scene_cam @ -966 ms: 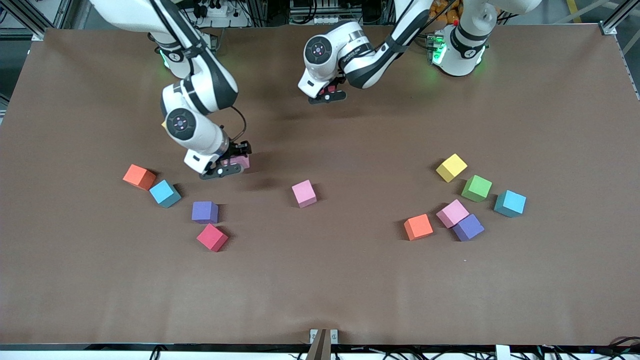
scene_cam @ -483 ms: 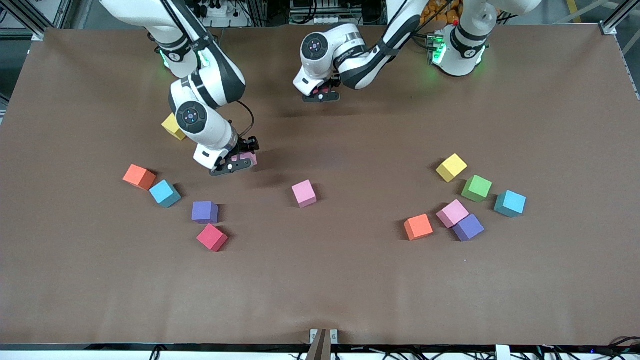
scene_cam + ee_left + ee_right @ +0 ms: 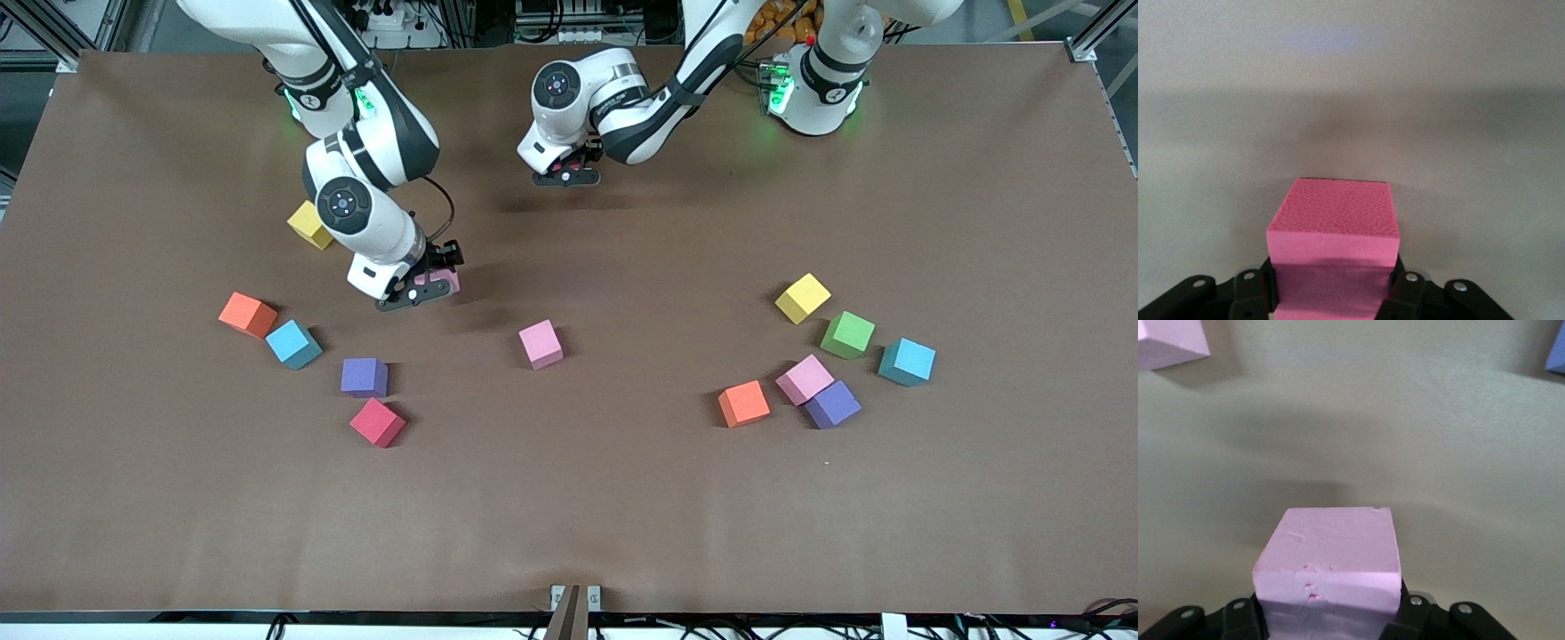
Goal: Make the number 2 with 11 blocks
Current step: 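Place the hot pink cube with the left gripper while the right gripper follows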
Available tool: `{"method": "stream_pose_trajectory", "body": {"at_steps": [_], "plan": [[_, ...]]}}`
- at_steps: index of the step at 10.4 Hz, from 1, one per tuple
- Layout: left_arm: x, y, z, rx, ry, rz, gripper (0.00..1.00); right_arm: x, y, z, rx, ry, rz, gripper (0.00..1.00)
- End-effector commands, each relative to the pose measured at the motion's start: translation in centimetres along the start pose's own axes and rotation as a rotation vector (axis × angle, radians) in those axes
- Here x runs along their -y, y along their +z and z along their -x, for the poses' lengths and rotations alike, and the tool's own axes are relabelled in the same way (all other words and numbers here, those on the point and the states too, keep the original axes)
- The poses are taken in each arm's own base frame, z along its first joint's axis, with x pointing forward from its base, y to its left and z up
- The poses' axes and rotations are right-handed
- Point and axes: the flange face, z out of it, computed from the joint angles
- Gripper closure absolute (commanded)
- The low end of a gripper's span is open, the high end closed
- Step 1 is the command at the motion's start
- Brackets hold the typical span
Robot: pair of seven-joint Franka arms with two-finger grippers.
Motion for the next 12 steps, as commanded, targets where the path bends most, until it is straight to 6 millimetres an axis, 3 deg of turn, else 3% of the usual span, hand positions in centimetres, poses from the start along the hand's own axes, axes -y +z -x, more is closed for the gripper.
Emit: {"method": "stream_pose_trajectory", "body": {"at_steps": [1, 2, 6, 8, 10, 12], "plan": [[-0.3, 0.4, -0.5, -0.019, 0.022, -0.003, 0.53, 0.6, -0.9, 0.4, -0.003, -0.01, -0.007, 0.76], [-0.4, 0.1, -0.7, -0.023, 0.021, 0.002, 0.01, 1.0, -1.0, 0.4, -0.005, -0.019, -0.007, 0.76], [-0.1, -3.2, -0.9, -0.06, -0.003, -0.003, 0.0, 3.1, -1.4, 1.1, -0.013, -0.129, 0.001, 0.76], [1.2, -6.4, -1.1, -0.087, -0.021, -0.045, 0.0, 3.2, -1.2, 1.2, -0.011, -0.249, 0.007, 0.76], [2.8, -9.2, -2.4, -0.108, -0.057, -0.072, 0.0, 2.6, -1.3, 1.0, -0.012, -0.322, 0.008, 0.76], [6.0, -13.5, -6.2, -0.137, -0.154, -0.06, 0.0, 3.8, -1.4, 1.6, -0.01, -0.387, 0.011, 0.79]]}}
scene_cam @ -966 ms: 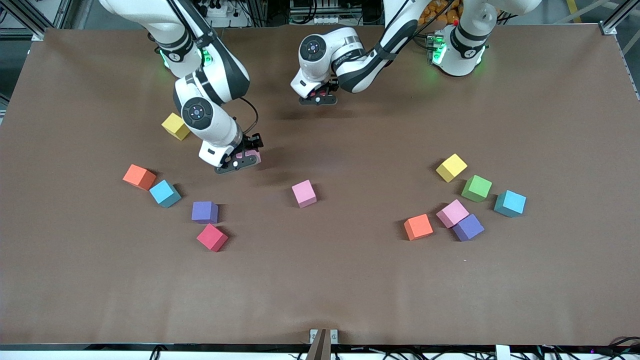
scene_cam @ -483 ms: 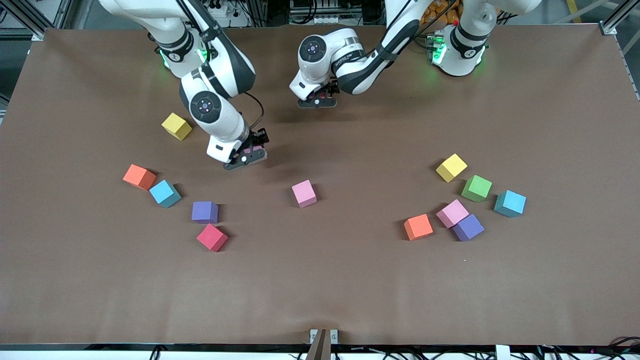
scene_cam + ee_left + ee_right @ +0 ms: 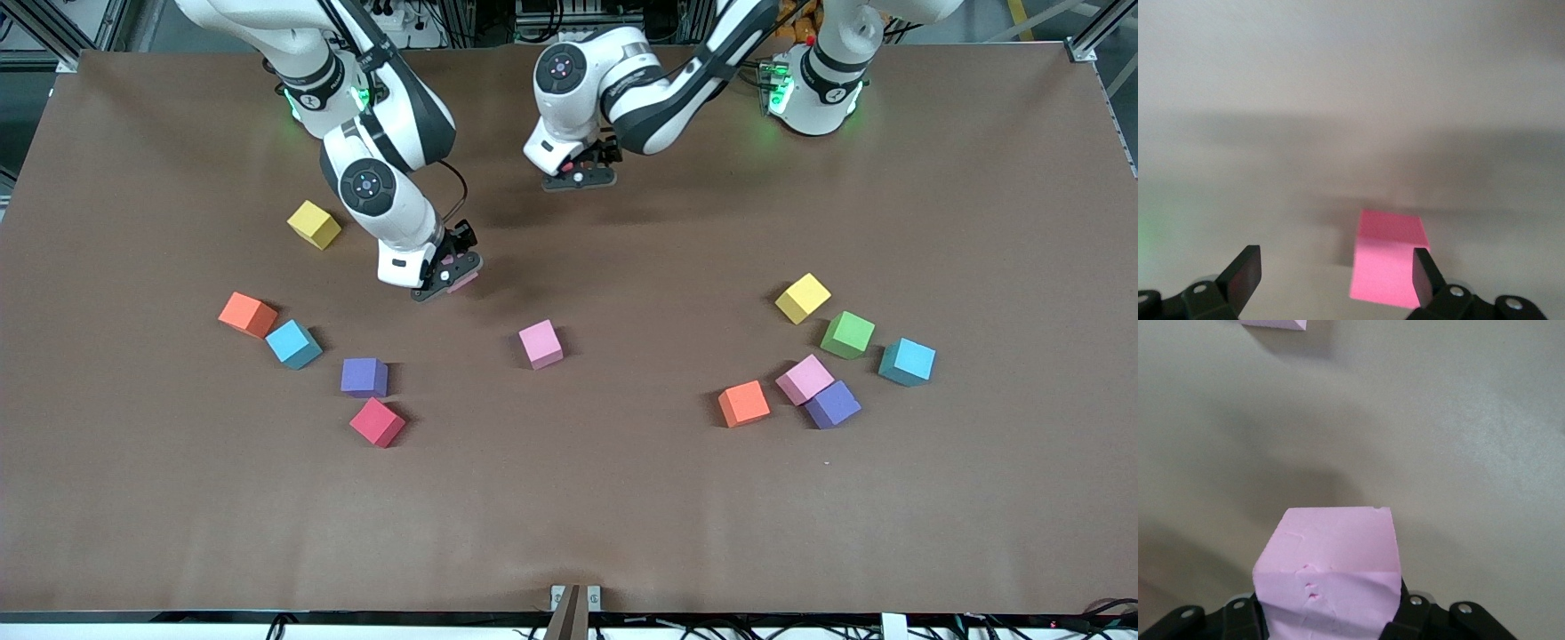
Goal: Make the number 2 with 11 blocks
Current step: 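Lower the lilac cube beside the hot pink cube with the right gripper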
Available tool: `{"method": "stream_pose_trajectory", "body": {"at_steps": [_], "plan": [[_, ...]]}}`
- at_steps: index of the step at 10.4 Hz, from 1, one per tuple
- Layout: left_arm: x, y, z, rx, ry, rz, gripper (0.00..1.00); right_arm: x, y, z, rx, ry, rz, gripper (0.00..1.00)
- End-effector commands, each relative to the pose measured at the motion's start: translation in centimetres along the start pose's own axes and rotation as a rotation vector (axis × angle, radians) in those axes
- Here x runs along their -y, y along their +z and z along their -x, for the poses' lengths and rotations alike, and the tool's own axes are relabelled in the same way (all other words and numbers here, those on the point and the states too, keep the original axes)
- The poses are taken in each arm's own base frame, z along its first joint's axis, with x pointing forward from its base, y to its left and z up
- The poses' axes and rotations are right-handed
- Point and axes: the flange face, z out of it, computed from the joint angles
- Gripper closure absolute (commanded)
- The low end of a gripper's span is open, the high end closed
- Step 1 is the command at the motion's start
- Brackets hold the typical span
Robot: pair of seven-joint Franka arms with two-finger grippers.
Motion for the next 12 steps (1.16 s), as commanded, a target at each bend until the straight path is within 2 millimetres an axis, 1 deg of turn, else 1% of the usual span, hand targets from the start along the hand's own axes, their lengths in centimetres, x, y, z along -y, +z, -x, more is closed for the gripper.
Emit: {"method": "stream_pose_trajectory", "body": {"at_steps": [1, 2, 3, 4, 5, 7, 8, 9, 10, 11, 12], "plan": [[4.3, -5.2, -4.2, -0.071, -0.102, 0.002, 0.0, 3.4, -0.4, 0.8, 0.013, -0.124, 0.002, 0.81], [6.5, -7.0, -6.9, -0.089, -0.158, 0.016, 0.0, 5.0, -0.1, 1.2, 0.044, -0.173, 0.011, 0.84], [9.4, -8.3, -10.5, -0.103, -0.188, 0.024, 0.0, 6.5, 0.0, 1.5, 0.063, -0.247, 0.024, 0.88], [12.8, -9.2, -14.4, -0.111, -0.188, 0.026, 0.0, 8.4, 0.0, 1.9, 0.075, -0.313, 0.036, 0.88], [16.6, -9.7, -18.1, -0.115, -0.192, 0.024, 0.0, 9.8, 0.3, 2.2, 0.091, -0.391, 0.045, 0.89], [21.9, -12.1, -24.1, -0.151, -0.151, 0.048, 0.0, 11.6, 0.9, 2.6, 0.11, -0.597, 0.076, 0.9], [23.5, -12.7, -26.1, -0.16, -0.149, 0.056, 0.0, 12.4, 1.0, 2.7, 0.11, -0.681, 0.093, 0.9], [24.6, -13.2, -28.3, -0.176, -0.156, 0.06, 0.0, 14.1, 1.5, 3.0, 0.118, -0.764, 0.107, 0.91], [24.4, -13.6, -30.0, -0.187, -0.152, 0.073, 0.0, 15.7, 1.9, 3.5, 0.128, -0.821, 0.123, 0.92], [25.0, -13.3, -32.3, -0.195, -0.119, 0.068, 0.0, 17.1, 2.4, 3.8, 0.134, -0.881, 0.149, 0.96], [25.0, -12.3, -33.8, -0.194, -0.072, 0.048, 0.0, 18.1, 3.3, 4.5, 0.141, -0.903, 0.156, 0.98]]}}
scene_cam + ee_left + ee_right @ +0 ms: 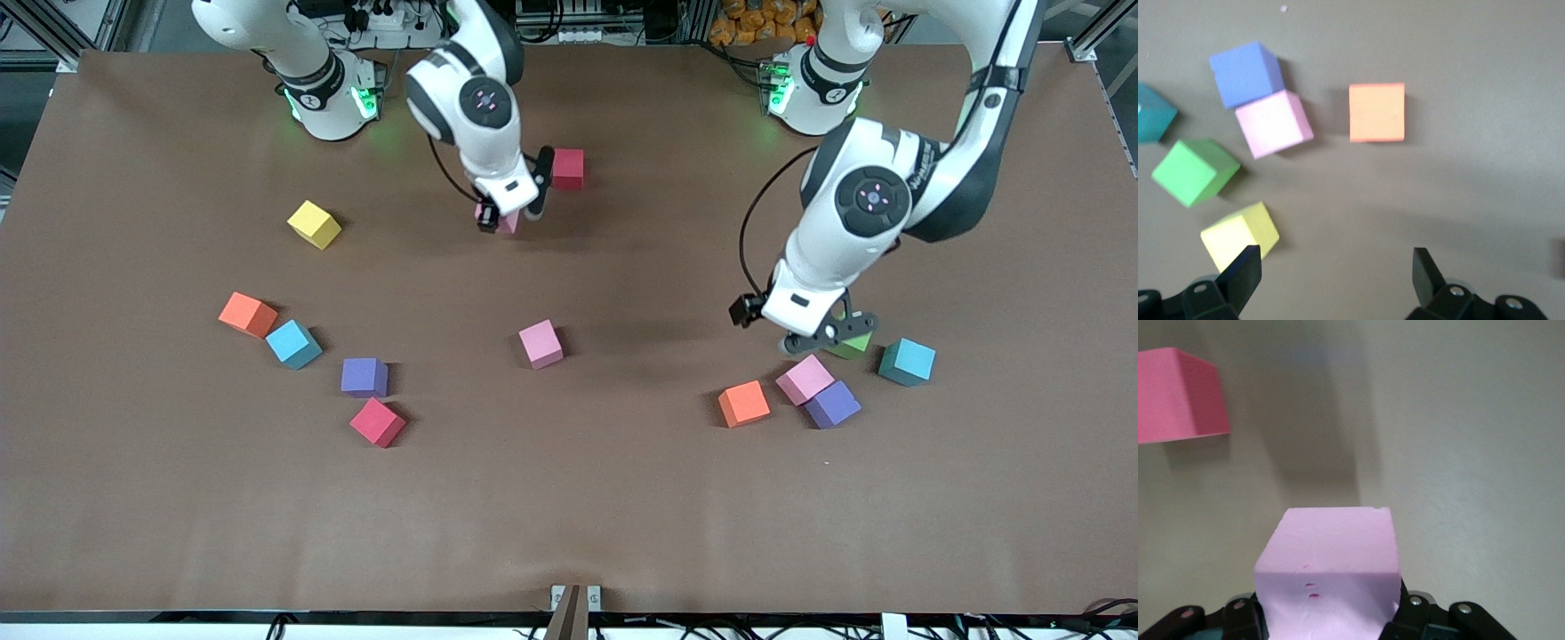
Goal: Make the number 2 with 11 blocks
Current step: 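Lower the lilac cube beside the hot pink cube with the right gripper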
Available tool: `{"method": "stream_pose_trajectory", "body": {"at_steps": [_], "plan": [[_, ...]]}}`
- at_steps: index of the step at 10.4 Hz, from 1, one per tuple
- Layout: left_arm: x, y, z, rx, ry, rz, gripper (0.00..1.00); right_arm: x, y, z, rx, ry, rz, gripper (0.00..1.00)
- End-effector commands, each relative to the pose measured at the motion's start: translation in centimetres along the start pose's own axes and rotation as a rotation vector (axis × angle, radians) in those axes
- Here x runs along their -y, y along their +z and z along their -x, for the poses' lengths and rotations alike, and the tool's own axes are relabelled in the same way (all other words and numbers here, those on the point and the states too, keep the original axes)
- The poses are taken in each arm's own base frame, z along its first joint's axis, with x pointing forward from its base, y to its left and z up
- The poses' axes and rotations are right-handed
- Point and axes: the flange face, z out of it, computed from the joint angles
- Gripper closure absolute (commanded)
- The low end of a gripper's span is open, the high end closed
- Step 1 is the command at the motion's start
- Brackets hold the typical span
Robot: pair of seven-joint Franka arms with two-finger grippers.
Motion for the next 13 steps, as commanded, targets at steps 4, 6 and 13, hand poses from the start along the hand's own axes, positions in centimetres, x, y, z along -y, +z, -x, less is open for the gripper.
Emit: {"method": "stream_pose_trajectory", "body": {"at_steps": [4, 6, 13], "plan": [[-0.9, 4.4, -6.5, -0.005, 0.076, -0.022, 0.0, 4.6, 3.4, -0.7, 0.039, -0.046, 0.031, 0.99], [-0.7, 5.9, -8.0, 0.004, 0.037, -0.01, 0.0, 6.5, 4.8, -1.7, 0.064, -0.008, 0.044, 0.99], [-2.3, 12.0, -9.0, -0.008, 0.009, 0.037, 0.0, 11.2, 7.9, -4.3, 0.068, 0.019, 0.1, 0.99]]}}
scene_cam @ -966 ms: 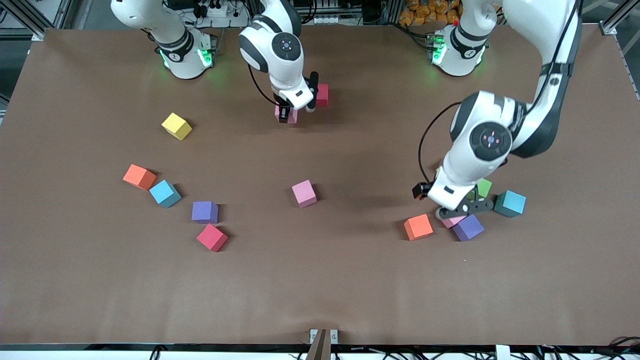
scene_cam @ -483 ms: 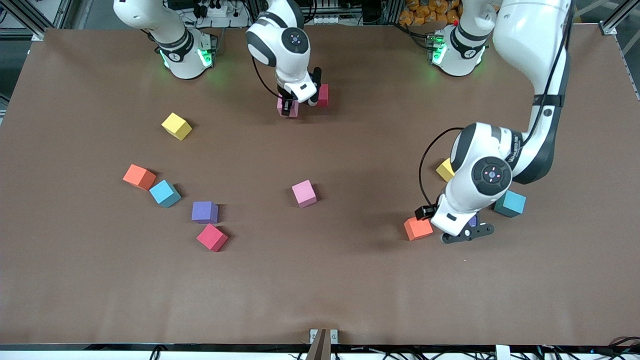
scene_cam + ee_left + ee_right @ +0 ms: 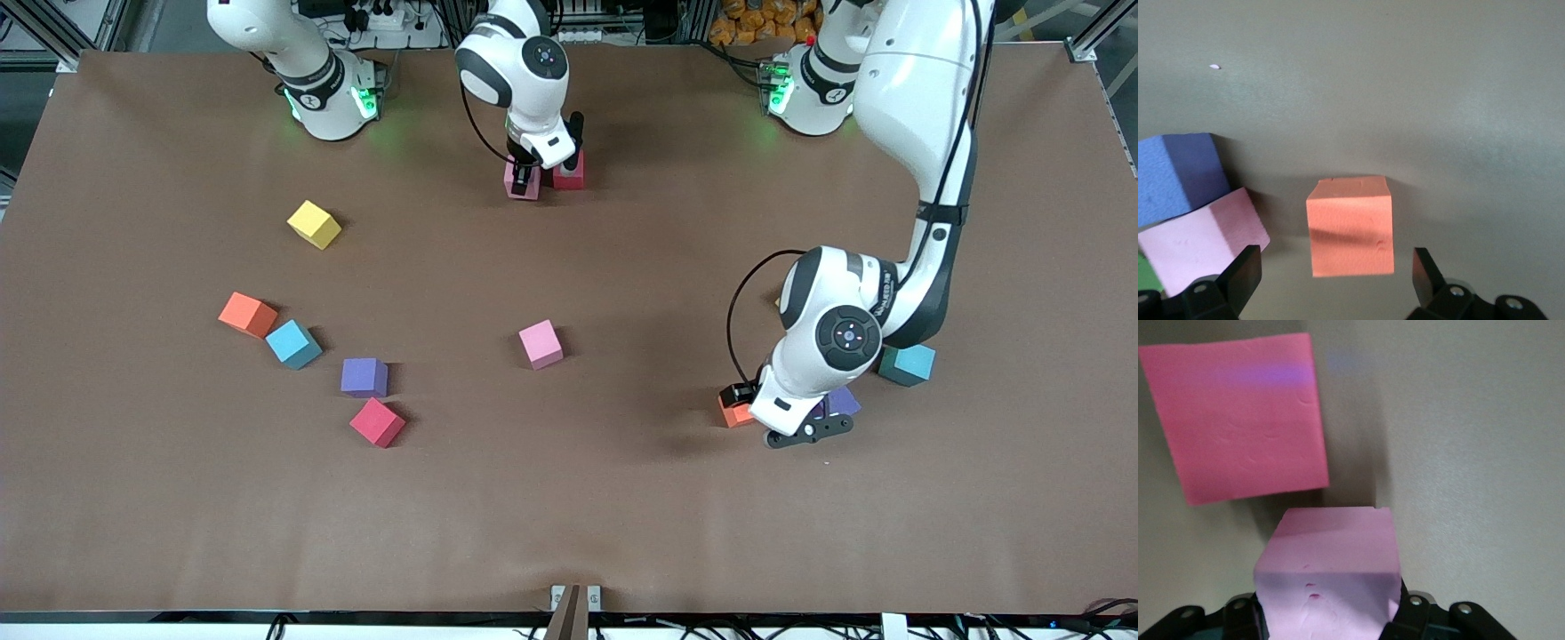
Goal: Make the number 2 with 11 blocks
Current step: 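Grasp the orange cube with the left gripper while the right gripper releases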
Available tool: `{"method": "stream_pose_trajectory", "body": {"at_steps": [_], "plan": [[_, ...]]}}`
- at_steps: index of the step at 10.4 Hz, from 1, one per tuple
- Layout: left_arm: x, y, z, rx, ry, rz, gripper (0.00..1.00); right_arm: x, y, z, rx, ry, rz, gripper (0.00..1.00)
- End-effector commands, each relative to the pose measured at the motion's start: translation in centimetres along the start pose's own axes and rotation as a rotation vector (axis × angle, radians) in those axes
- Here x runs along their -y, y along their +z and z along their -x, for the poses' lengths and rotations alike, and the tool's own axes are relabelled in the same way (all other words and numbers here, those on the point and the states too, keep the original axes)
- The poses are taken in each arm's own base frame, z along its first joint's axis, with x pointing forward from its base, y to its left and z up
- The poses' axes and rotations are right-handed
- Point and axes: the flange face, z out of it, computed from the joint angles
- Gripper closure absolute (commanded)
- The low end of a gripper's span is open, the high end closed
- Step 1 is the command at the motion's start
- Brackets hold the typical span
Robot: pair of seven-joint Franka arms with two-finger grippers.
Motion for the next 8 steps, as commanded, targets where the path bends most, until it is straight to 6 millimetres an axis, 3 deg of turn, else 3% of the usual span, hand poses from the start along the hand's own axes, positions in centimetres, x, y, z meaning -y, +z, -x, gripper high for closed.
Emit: {"method": "stream_pose_trajectory", "body": {"at_steps": [1, 8], "plan": [[-0.4, 0.6, -0.6, -0.012, 0.0, 0.014, 0.0, 1.1, 0.6, -0.7, -0.01, 0.009, 0.029, 0.99], [-0.5, 3.1, -0.4, -0.005, -0.015, 0.034, 0.0, 3.1, 0.8, -1.4, -0.014, 0.087, 0.03, 0.99]]}}
